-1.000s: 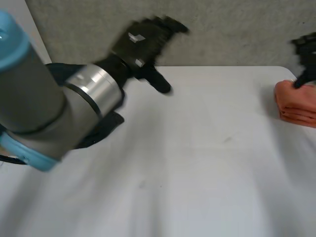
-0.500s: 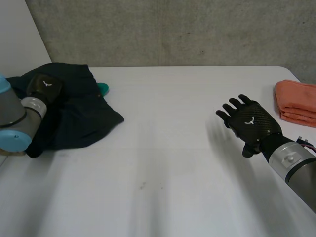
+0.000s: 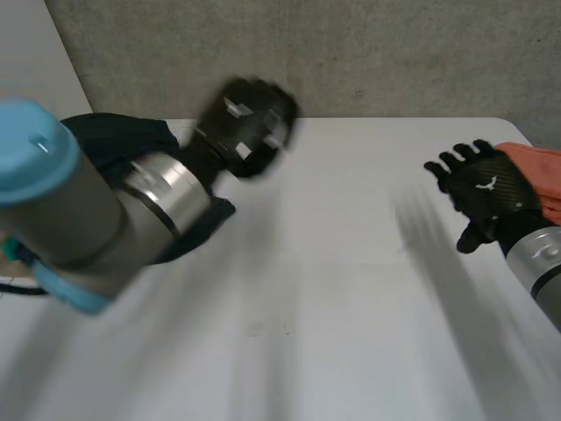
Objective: Fold the laundry.
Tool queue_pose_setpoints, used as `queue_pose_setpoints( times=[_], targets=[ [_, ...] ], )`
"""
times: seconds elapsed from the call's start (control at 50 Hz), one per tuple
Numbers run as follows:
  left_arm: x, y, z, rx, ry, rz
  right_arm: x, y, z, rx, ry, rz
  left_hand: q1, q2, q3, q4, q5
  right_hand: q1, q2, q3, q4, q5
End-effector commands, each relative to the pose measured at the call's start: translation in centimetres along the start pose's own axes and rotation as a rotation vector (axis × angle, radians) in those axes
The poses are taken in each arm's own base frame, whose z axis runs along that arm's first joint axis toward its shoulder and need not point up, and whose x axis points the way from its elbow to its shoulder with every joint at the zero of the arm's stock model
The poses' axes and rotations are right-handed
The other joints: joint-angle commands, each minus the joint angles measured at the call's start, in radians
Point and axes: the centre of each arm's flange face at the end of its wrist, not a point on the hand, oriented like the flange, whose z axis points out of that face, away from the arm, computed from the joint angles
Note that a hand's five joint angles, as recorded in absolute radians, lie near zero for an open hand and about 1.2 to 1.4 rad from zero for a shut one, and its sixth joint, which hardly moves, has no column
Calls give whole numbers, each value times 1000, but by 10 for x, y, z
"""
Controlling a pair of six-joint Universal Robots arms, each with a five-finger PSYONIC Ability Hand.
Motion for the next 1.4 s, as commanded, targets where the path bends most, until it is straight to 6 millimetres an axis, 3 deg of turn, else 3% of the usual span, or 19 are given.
queue_pose_setpoints(
  times=[0.02,0.06,0.08,0.12,0.2,0.24,0.3,0.4,0.58,0.66,0.7,0.76,0.86,0.92,1.04,1.16,1.28,1.36,1.4],
  targets=[
    [75,38,-27,-187,240,-97,15,4,3,-11,35,43,238,199,210,199,219,-54,-45,-42,-42,-48],
    [77,40,-30,-209,236,-91,16,5,3,-11,37,43,201,162,172,161,181,-54,-45,-42,-42,-48],
    [73,38,-29,-210,223,-73,15,5,3,-13,36,42,-215,-254,-244,-255,-235,-54,-45,-42,-42,-48],
    [62,36,-26,-208,179,-55,15,5,3,-13,34,42,-503,-542,-532,-543,-523,-54,-45,-42,-42,-48],
    [7,28,-20,-190,-59,4,14,5,3,-13,32,43,-792,-831,-820,-831,-811,-54,-45,-42,-42,-48],
    [-38,25,-20,-186,-242,53,13,6,4,-16,28,46,-807,-846,-835,-846,-826,-54,-45,-42,-42,-48],
    [-77,23,-22,-186,-386,111,12,7,3,-21,25,48,-824,-863,-853,-864,-844,-54,-45,-42,-42,-48],
    [-140,69,-25,-304,-518,231,9,10,3,-30,15,53,-845,-884,-873,-884,-864,-54,-45,-42,-42,-48],
    [-191,147,-36,-538,-535,472,3,18,5,-52,-4,60,-778,-817,-806,-817,-797,-54,-45,-42,-42,-48],
    [-191,160,-34,-547,-515,467,1,22,6,-63,-12,56,-221,-260,-249,-260,-240,-54,-45,-42,-42,-48],
    [-184,159,-32,-530,-495,442,1,23,7,-66,-13,56,235,196,207,196,216,-54,-45,-42,-42,-48],
    [-168,149,-23,-477,-452,404,3,24,7,-70,-8,56,238,199,210,199,219,-54,-45,-42,-42,-48],
    [-123,83,-4,-271,-387,289,3,24,8,-71,-6,60,238,199,210,199,219,-54,-45,-42,-42,-48],
    [-104,60,-1,-202,-355,234,3,24,8,-70,-4,62,238,199,210,199,219,-54,-45,-42,-42,-48],
    [-19,10,2,-52,-81,54,7,21,7,-62,14,59,238,199,210,199,219,-54,-45,-42,-42,-48],
    [50,9,-8,-59,154,-119,18,15,6,-48,50,47,238,199,210,199,219,-54,-45,-42,-42,-48],
    [106,54,-19,-191,291,-200,24,13,7,-43,69,48,238,199,210,199,219,-54,-45,-42,-42,-48],
    [133,64,-27,-227,362,-216,27,15,8,-46,76,49,238,199,210,199,219,-54,-45,-42,-42,-48],
    [134,59,-28,-217,362,-214,27,14,8,-43,78,47,-143,-182,-172,-183,-163,-54,-45,-42,-42,-48]
  ],
)
